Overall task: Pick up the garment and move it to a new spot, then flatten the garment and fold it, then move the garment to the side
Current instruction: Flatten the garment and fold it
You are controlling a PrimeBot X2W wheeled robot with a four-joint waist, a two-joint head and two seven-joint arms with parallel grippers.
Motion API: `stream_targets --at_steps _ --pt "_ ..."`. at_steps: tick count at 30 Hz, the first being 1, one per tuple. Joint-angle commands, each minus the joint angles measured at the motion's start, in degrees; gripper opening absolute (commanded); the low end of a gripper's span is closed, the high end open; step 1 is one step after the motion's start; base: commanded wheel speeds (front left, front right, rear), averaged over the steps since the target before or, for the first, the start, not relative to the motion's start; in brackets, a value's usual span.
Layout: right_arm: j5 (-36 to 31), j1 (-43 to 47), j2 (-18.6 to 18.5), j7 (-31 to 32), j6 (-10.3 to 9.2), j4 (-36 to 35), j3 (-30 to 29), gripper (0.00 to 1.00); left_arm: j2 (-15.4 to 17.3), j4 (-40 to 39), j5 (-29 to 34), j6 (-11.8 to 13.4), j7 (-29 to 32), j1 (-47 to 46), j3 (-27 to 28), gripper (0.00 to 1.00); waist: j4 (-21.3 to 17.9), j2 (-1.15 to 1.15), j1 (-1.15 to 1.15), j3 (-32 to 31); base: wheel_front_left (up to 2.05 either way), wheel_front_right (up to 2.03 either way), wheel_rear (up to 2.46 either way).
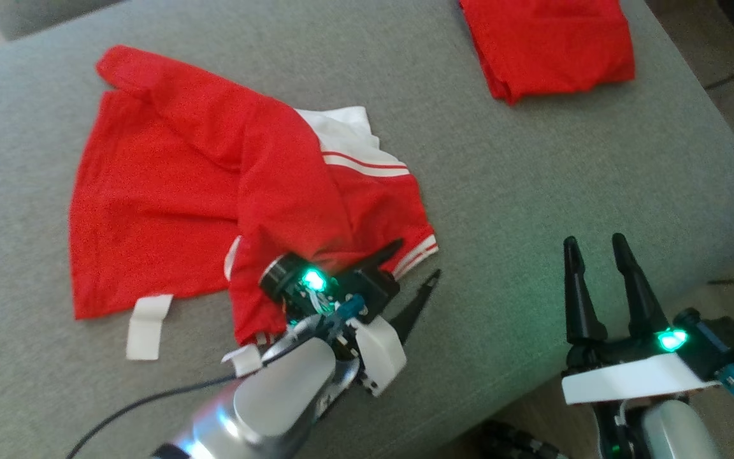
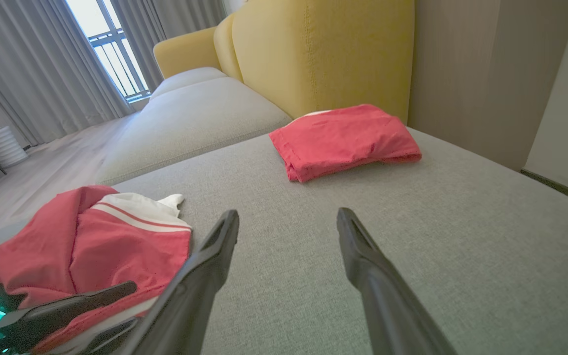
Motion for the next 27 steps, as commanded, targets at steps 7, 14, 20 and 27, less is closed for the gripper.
stream_targets --at_steps 7,14,20,27 --pt "1.1 -2.1 -0.2 -0.6 -0.05 -1.2 1.5 1.00 -0.3 7.2 -2.7 6.2 5.2 -6.4 -3.0 0.92 -2.4 0.00 -0.02 2.4 0.00 0.00 0.00" --pt "1.0 -2.0 -0.2 -0.6 -0.05 -0.7 1.6 1.00 -0.3 5.3 -8.0 5.4 -0.4 -9.7 -4.4 0.00 -1.4 0.00 -0.02 -0.3 0.00 0.00 0.00" --pt "0.6 -1.4 -0.2 -0.6 -0.05 -0.3 1.9 1.00 -0.3 0.7 -10.9 6.0 -3.8 -17.0 -4.3 0.00 -0.2 0.00 -0.02 -4.5 0.00 0.00 0.00" --pt "0.0 -0.1 -0.2 -0.6 -0.05 0.8 4.0 1.00 -0.3 -0.5 -12.7 5.0 -6.6 -32.6 -0.5 0.00 1.2 0.00 -0.02 -10.1 0.00 0.00 0.00"
